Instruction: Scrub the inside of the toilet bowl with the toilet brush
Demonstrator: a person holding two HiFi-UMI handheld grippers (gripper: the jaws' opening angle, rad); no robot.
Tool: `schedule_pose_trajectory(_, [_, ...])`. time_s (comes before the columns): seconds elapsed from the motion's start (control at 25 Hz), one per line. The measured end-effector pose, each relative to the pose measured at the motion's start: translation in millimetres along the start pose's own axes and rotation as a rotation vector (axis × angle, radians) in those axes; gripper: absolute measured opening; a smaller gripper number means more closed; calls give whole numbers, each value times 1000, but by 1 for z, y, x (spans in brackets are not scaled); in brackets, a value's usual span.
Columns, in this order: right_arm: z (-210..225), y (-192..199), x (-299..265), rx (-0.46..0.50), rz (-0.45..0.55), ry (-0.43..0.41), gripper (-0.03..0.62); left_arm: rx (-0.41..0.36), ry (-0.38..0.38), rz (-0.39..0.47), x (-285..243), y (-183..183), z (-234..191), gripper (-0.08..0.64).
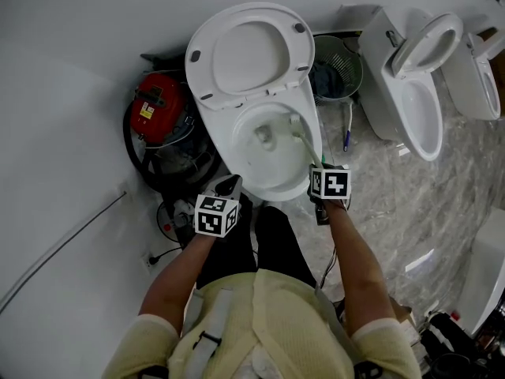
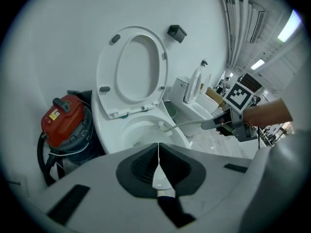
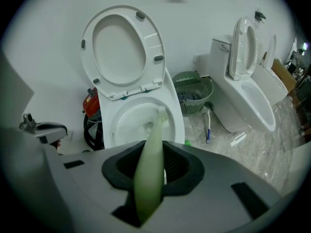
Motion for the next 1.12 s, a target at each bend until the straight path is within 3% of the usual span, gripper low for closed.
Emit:
schedule_pose_trajectory(0.36, [14, 27, 20, 92, -48, 27, 106, -22, 35, -10, -9, 0, 18, 15])
schedule_pose_trajectory(0.76, [14, 56, 38, 193, -135, -8, 106, -38, 46, -2, -12, -3, 28, 15])
schedule_pose_trajectory(1.12, [-2, 83, 31, 253, -193, -88, 106, -17, 30, 4, -6, -2, 27, 15])
Point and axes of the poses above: the fingertips, and each gripper's own axes: x backward along the fingers, z to its right, y out of its underside, the point moved 8 cm from there along x, backward along the fingers, and after that the axes turned 4 degrees about y, right-handed, at the moved point
